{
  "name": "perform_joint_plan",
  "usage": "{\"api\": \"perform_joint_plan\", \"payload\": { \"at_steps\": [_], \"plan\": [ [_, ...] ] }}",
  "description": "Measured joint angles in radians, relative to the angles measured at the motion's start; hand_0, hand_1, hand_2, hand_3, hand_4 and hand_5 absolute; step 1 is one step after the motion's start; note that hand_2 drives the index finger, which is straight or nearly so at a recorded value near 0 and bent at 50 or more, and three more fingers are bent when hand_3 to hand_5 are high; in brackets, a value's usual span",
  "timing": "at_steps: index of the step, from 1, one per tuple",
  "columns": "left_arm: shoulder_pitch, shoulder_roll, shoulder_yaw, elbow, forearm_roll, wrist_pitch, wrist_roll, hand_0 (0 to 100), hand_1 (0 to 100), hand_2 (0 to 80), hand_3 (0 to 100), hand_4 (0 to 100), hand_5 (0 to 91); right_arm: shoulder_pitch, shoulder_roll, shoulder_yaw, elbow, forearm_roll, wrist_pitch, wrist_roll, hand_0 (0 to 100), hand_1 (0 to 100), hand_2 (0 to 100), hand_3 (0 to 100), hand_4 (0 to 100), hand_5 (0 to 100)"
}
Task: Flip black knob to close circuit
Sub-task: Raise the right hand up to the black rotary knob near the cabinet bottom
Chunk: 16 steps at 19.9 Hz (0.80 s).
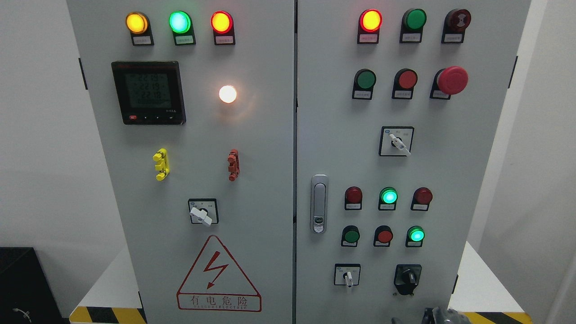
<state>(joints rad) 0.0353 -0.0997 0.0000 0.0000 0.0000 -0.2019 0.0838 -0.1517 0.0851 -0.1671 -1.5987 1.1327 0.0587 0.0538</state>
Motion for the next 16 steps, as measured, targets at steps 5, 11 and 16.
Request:
{"api": "perform_joint_plan", "payload": {
  "at_steps": [5,11,16],
  "plan": [
    [0.000,0.000,0.000,0.000,0.000,0.000,0.001,12,56,0.0,0,0,0.0,-0.018,-0.001,-0.001,-0.010,0.003,0.023,0.012,0,16,82,100,82,81],
    [0.000,0.000,0.000,0.000,0.000,-0.002,0.003,12,56,0.0,0,0,0.0,-0.026,0.003,-0.001,-0.028,0.016,0.052,0.018,0,17,82,100,82,81],
    [0.000,0.000,0.000,0.000,0.000,-0.006,0.000,12,56,0.0,0,0,0.0,-0.028,0.009,-0.001,-0.047,0.038,0.071,0.026,0,17,82,100,82,81]
  ]
}}
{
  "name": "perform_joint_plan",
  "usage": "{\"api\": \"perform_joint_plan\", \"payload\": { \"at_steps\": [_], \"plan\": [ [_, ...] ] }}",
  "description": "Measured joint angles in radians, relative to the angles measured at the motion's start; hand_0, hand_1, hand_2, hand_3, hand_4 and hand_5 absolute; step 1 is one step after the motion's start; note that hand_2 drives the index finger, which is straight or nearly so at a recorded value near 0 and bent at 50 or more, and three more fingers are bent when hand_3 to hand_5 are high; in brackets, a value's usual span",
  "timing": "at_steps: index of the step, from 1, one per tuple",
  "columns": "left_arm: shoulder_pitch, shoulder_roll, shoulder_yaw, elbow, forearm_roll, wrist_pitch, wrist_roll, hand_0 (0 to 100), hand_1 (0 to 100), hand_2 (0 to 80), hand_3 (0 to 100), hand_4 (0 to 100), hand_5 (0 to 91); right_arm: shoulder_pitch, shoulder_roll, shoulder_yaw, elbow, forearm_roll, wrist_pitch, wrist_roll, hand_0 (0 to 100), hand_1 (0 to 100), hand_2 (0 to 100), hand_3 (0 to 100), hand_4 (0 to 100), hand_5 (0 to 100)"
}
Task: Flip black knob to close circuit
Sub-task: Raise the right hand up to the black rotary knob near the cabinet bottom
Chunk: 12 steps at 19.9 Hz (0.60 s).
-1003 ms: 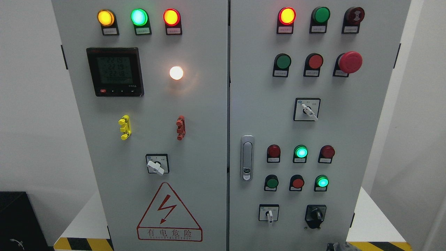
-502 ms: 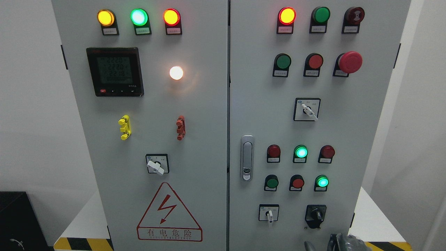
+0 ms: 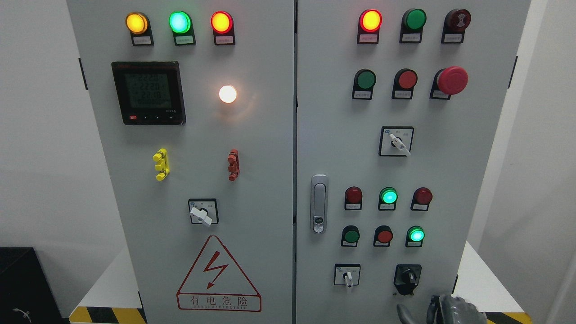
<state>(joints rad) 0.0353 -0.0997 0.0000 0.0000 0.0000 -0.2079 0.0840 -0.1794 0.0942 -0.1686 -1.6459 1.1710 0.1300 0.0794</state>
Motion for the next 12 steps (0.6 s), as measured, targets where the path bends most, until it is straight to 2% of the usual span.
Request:
{"api": "perform_joint_plan", "payload": {
  "at_steps": [12],
  "plan": [
    [0.000,0.000,0.000,0.000,0.000,0.005,-0.001,12,56,0.0,0,0,0.0,-0.017,0.012,0.005,-0.029,0.043,0.034,0.019,0,18,82,100,81,81]
  ]
}}
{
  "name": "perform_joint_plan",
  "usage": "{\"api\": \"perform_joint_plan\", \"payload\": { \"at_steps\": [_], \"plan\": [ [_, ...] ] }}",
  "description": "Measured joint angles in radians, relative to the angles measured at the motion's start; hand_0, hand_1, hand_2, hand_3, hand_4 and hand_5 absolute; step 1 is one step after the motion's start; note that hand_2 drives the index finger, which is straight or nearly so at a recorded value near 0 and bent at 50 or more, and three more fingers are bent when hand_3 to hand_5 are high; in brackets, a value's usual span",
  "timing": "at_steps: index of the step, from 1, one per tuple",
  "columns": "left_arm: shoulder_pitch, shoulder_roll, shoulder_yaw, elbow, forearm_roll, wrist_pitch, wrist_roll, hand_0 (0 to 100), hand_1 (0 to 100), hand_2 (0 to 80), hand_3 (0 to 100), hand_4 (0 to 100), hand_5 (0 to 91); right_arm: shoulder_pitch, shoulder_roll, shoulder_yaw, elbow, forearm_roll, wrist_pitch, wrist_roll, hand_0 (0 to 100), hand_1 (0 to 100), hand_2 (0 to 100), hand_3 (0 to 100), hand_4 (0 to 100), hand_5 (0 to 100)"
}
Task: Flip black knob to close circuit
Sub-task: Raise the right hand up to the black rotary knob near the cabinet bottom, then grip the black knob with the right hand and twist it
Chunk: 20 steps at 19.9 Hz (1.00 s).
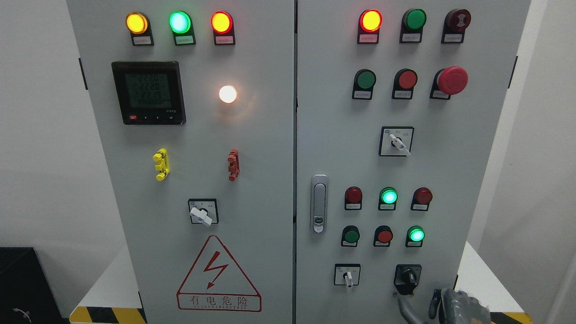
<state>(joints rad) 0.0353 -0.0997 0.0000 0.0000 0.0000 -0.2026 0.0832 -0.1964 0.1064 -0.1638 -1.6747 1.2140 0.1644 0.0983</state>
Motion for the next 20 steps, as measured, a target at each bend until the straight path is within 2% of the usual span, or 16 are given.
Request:
{"api": "perform_joint_plan", "payload": {
  "at_steps": [20],
  "plan": [
    [0.000,0.000,0.000,0.000,0.000,0.001,-0.002,12,56,0.0,0,0,0.0,-0.050,0.004,0.000,0.018,0.028,0.019,0.009,0,20,82,100,81,81]
  ]
}}
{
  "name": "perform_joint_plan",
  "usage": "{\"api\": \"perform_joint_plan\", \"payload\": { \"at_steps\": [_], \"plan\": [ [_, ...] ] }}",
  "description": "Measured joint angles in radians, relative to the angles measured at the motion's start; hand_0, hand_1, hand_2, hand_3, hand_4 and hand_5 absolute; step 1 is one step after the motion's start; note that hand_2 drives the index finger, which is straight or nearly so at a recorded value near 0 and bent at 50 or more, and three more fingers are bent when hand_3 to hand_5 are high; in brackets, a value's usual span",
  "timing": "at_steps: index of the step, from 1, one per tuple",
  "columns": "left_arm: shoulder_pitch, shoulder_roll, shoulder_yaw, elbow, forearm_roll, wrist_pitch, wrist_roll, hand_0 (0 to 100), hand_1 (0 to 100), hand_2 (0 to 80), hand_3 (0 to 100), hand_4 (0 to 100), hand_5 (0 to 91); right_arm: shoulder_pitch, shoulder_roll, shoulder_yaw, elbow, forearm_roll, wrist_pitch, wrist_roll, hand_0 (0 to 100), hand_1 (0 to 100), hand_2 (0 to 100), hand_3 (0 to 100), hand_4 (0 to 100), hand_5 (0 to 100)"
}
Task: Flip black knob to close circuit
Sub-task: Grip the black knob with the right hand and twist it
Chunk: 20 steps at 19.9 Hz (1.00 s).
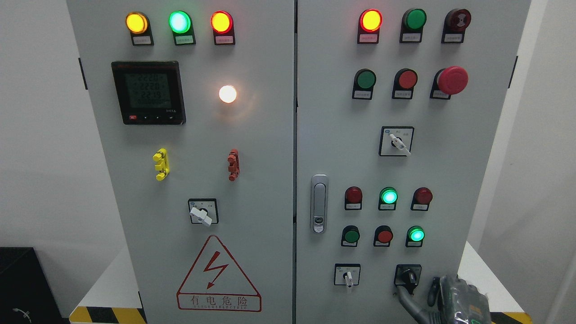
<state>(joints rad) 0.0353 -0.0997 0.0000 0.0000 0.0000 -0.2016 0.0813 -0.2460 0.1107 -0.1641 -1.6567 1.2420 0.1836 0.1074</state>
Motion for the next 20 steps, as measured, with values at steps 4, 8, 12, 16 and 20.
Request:
{"api": "perform_joint_plan", "payload": {
  "at_steps": [4,8,12,16,20],
  "plan": [
    [0.000,0.000,0.000,0.000,0.000,0.000,0.001,12,56,0.0,0,0,0.0,-0.002,0.000,-0.002,0.007,0.005,0.000,-0.004,0,22,81,100,81,81],
    [0.000,0.000,0.000,0.000,0.000,0.000,0.002,12,56,0.0,0,0,0.0,-0.003,0.000,-0.005,0.013,0.007,0.000,-0.009,0,23,81,100,81,81],
    [0.000,0.000,0.000,0.000,0.000,0.000,0.002,12,56,0.0,0,0,0.0,-0.003,0.000,-0.007,0.018,0.008,0.000,-0.013,0,23,81,100,81,81],
    [0.000,0.000,0.000,0.000,0.000,0.000,0.002,12,56,0.0,0,0,0.0,-0.003,0.000,-0.011,0.022,0.007,0.000,-0.013,0,24,81,99,81,81],
    [0.000,0.000,0.000,0.000,0.000,0.000,0.002,12,56,0.0,0,0,0.0,-0.010,0.000,-0.013,0.026,0.004,0.001,-0.013,0,24,81,99,81,81]
  ]
}}
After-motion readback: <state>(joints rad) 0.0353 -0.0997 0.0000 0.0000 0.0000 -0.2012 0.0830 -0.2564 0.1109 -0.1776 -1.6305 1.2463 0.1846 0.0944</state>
